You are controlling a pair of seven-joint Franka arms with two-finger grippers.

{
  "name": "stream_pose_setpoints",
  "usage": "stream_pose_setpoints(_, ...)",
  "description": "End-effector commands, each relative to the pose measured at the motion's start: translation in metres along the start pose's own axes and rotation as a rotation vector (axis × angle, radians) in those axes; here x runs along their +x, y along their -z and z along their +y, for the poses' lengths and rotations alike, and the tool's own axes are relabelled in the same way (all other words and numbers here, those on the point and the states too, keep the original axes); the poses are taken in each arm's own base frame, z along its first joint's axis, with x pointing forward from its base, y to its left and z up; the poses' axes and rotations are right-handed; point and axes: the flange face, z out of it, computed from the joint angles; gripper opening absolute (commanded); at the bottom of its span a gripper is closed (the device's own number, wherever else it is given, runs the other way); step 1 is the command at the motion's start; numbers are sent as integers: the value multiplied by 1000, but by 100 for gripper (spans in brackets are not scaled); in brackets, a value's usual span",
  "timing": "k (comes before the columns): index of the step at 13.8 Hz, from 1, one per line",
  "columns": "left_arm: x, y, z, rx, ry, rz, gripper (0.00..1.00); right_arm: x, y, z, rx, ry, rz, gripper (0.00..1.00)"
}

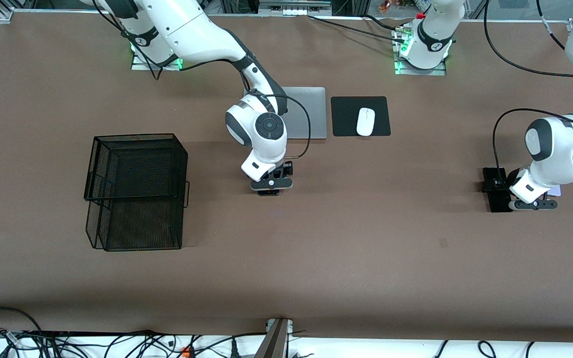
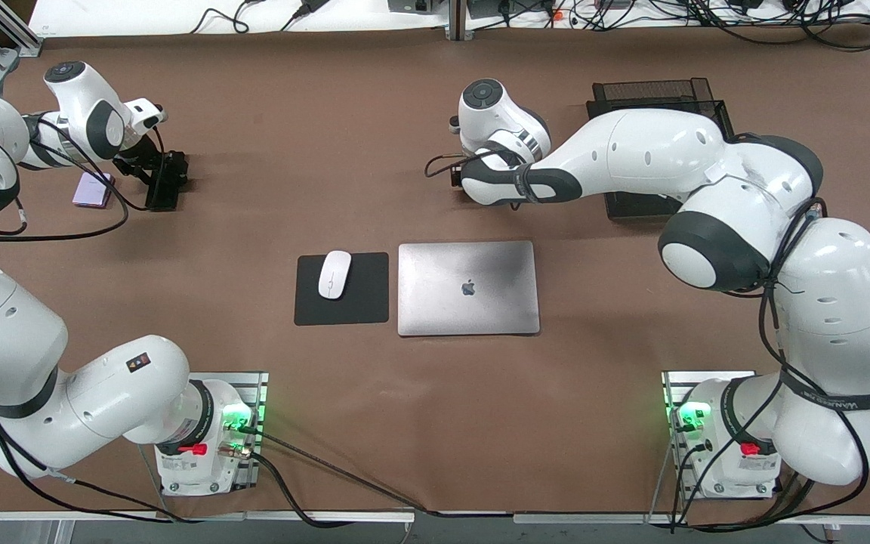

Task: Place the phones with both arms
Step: 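Grasp the flip with the right gripper while the left gripper grasps the slab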

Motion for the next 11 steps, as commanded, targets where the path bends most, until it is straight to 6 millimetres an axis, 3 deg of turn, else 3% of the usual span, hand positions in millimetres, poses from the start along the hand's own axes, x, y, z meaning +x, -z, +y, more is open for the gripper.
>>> stream_pose_setpoints(1, 0, -3, -4, -8, -24, 7, 100, 1, 4, 2, 0, 20, 14, 11)
stream_pose_setpoints(2, 0, -3, -4, -8, -25, 7, 100, 4, 8, 3, 5, 22, 19, 1)
stream_pose_setpoints(3, 0, -3, -4, -8, -25, 7, 80, 5, 14, 2, 8, 23, 23, 0)
stream_pose_setpoints(4, 0, -3, -4, -7, -26, 6, 52, 7, 21, 3, 7, 22, 23, 0)
stream_pose_setpoints(5, 0, 0, -3, -4, -31, 5, 44, 9, 37, 3, 7, 14, 19, 0)
stream_pose_setpoints(6, 1, 3, 0, -3, -32, 1, 40, 14, 66, 5, 2, 5, 13, 0)
stream_pose_setpoints(7, 2, 10, 3, 0, -39, -10, 31, 20, 95, 13, -18, -11, -4, 0)
stream_pose_setpoints(8, 11, 29, 15, 2, -64, -3, 30, 29, 131, 28, -27, -30, -17, 0)
stream_pose_setpoints(9, 19, 49, 26, 3, -84, -15, 30, 34, 160, 45, -25, -36, -39, 0)
stream_pose_setpoints(11, 35, 86, 56, -10, -131, -90, 34, 47, 203, 101, 0, -37, -104, 0)
